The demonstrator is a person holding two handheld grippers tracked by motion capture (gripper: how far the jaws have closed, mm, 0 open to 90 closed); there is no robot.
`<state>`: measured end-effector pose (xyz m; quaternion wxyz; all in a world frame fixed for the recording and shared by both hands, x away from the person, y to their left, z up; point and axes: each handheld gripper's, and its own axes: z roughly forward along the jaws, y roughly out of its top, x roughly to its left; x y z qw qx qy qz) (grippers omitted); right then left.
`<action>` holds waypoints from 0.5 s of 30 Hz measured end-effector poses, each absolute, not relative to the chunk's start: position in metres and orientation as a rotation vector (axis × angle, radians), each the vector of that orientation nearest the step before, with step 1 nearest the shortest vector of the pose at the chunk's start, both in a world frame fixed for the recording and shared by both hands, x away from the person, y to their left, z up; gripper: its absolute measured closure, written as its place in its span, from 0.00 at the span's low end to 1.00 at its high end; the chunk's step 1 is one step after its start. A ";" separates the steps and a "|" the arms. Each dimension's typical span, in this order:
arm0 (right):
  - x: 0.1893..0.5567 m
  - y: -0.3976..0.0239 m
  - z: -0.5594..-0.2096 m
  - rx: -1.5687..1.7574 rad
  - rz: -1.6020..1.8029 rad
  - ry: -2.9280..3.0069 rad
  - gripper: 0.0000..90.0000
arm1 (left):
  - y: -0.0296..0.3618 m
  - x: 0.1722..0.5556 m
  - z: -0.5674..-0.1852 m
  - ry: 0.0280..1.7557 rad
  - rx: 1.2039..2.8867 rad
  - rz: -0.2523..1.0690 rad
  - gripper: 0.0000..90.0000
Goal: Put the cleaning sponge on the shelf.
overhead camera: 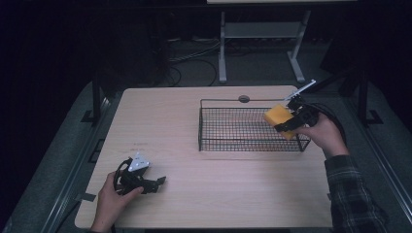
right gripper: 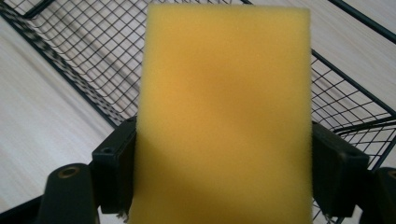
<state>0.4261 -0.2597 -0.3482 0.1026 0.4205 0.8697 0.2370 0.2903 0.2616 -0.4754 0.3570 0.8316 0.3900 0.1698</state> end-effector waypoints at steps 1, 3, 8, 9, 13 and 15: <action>0.430 -0.262 -0.351 1.256 0.699 2.567 0.25 | 0.262 0.290 -0.475 1.007 2.147 0.438 0.14; 0.433 -0.263 -0.353 1.267 0.695 2.562 0.25 | 0.262 0.290 -0.475 1.007 2.147 0.439 0.14; 0.439 -0.266 -0.358 1.284 0.689 2.558 0.25 | 0.262 0.290 -0.475 1.007 2.147 0.438 0.14; 0.441 -0.268 -0.360 1.297 0.682 2.555 0.25 | 0.262 0.290 -0.475 1.007 2.147 0.439 0.14; 0.447 -0.270 -0.366 1.315 0.674 2.552 0.25 | 0.262 0.290 -0.475 1.007 2.147 0.438 0.14; 0.449 -0.272 -0.368 1.322 0.668 2.551 0.25 | 0.262 0.290 -0.475 1.007 2.147 0.439 0.14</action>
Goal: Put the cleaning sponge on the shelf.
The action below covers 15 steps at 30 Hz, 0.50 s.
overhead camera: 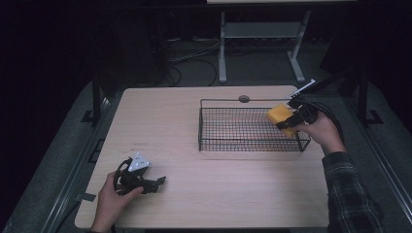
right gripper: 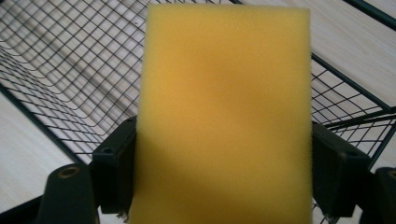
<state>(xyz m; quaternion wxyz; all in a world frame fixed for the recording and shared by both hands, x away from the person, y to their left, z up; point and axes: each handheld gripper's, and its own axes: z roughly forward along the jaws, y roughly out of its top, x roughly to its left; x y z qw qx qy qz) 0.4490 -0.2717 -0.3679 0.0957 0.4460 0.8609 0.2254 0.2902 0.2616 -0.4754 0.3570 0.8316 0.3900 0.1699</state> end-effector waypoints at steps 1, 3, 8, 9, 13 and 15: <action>0.450 -0.272 -0.369 1.325 0.667 2.550 0.25 | 0.262 0.290 -0.475 1.007 2.147 0.438 0.14; 0.453 -0.273 -0.372 1.333 0.663 2.548 0.25 | 0.262 0.290 -0.475 1.007 2.147 0.439 0.14; 0.457 -0.274 -0.377 1.344 0.660 2.551 0.25 | 0.262 0.290 -0.475 1.006 2.148 0.438 0.14; 0.458 -0.274 -0.378 1.350 0.653 2.550 0.25 | 0.262 0.290 -0.475 1.007 2.147 0.439 0.14; 0.461 -0.274 -0.384 1.361 0.634 2.557 0.25 | 0.262 0.290 -0.475 1.007 2.147 0.439 0.14; 0.463 -0.274 -0.389 1.370 0.627 2.563 0.25 | 0.262 0.290 -0.475 1.008 2.147 0.439 0.14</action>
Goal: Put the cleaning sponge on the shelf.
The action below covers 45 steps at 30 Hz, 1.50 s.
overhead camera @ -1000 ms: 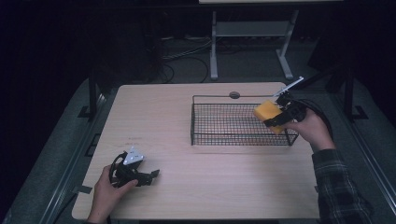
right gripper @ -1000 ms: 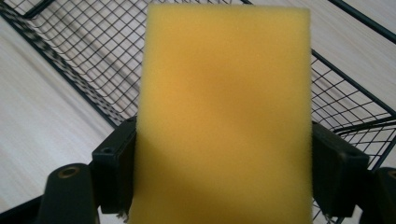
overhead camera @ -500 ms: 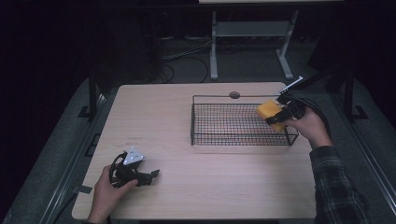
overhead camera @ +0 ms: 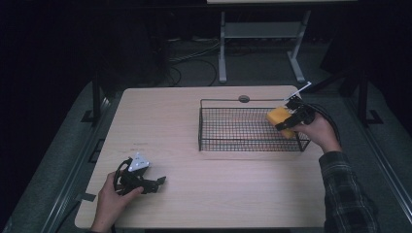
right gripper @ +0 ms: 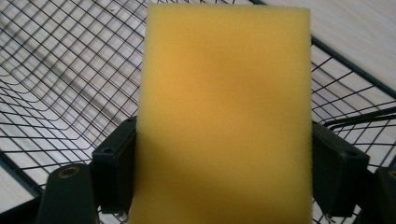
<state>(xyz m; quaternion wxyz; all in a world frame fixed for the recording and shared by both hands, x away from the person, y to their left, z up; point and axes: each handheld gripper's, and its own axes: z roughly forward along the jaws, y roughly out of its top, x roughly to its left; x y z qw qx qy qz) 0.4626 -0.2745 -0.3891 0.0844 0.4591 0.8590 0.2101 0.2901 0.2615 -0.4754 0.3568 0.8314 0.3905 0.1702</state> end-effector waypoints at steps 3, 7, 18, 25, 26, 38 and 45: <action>0.464 -0.275 -0.395 1.377 0.618 2.566 0.25 | 0.262 0.290 -0.475 1.009 2.146 0.439 0.14; 0.465 -0.275 -0.400 1.385 0.604 2.570 0.25 | 0.261 0.290 -0.475 1.010 2.146 0.440 0.14; 0.465 -0.275 -0.409 1.398 0.593 2.589 0.25 | 0.261 0.290 -0.475 1.010 2.147 0.441 0.14; 0.465 -0.275 -0.409 1.402 0.600 2.595 0.24 | 0.261 0.290 -0.475 1.010 2.147 0.441 0.14; 0.465 -0.275 -0.409 1.402 0.600 2.597 0.23 | 0.261 0.290 -0.475 1.010 2.147 0.441 0.14; 0.463 -0.274 -0.407 1.394 0.609 2.598 0.21 | 0.261 0.290 -0.475 1.010 2.147 0.441 0.14; 0.453 -0.272 -0.391 1.365 0.653 2.565 0.21 | 0.261 0.290 -0.475 1.010 2.147 0.440 0.14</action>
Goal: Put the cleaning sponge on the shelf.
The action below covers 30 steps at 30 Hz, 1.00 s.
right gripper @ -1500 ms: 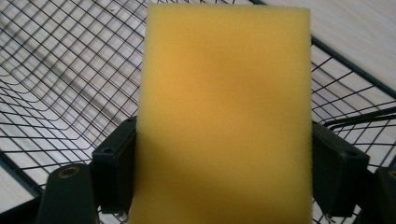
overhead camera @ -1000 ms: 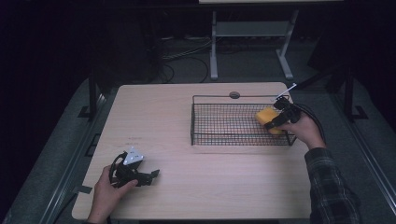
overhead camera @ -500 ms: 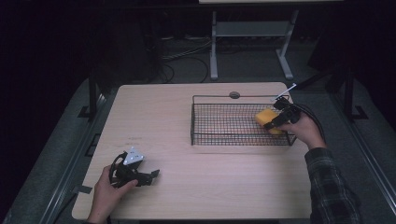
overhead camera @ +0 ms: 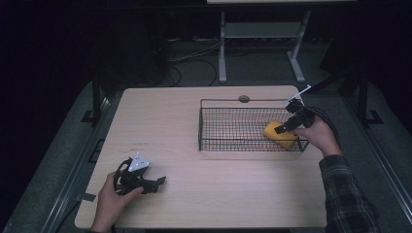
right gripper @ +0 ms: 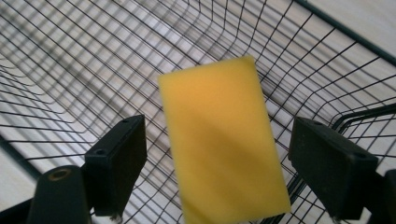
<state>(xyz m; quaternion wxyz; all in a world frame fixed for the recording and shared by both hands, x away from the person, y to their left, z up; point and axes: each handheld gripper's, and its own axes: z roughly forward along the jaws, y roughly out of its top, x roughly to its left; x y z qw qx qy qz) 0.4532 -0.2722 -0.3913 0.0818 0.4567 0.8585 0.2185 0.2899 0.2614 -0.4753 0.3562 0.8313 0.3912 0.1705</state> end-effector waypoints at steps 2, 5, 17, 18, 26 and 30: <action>0.450 -0.272 -0.387 1.363 0.669 2.555 0.21 | 0.261 0.290 -0.475 1.011 2.146 0.440 0.14; 0.446 -0.271 -0.383 1.358 0.691 2.547 0.20 | 0.261 0.290 -0.475 1.010 2.147 0.441 0.14; 0.421 -0.274 -0.364 1.285 0.799 2.506 0.20 | 0.261 0.290 -0.475 1.018 2.144 0.444 0.14; 0.418 -0.274 -0.363 1.281 0.813 2.504 0.20 | 0.261 0.290 -0.475 1.018 2.143 0.445 0.14; 0.397 -0.275 -0.360 1.249 0.875 2.479 0.20 | 0.261 0.290 -0.475 1.020 2.143 0.446 0.14; 0.386 -0.274 -0.360 1.236 0.883 2.480 0.20 | 0.260 0.290 -0.475 1.021 2.142 0.446 0.14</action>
